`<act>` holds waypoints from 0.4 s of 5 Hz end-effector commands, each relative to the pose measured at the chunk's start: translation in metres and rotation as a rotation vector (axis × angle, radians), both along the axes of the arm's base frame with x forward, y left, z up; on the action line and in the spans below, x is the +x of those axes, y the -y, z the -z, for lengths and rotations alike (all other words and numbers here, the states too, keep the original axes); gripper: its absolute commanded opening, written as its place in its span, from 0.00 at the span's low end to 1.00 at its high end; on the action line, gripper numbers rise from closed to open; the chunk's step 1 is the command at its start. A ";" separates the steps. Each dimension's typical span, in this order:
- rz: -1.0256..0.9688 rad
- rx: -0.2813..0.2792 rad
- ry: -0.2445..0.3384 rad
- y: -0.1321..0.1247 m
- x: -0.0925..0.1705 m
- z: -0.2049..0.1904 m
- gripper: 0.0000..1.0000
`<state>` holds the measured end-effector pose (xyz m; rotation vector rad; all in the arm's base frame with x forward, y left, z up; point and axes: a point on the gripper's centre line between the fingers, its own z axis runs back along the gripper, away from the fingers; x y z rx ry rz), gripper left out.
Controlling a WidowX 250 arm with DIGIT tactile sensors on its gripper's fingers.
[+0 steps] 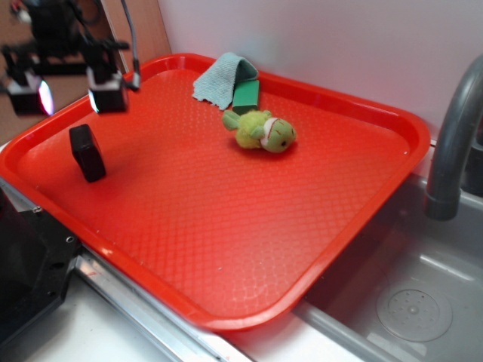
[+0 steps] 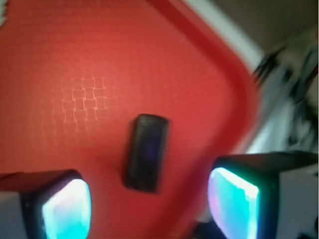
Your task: Grab the black box.
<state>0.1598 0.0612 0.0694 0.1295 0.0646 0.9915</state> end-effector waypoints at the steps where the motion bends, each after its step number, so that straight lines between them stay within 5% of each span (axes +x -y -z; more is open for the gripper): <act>1: -0.035 0.024 0.092 0.006 0.005 0.018 1.00; 2: -0.045 0.022 0.003 0.006 0.001 0.024 1.00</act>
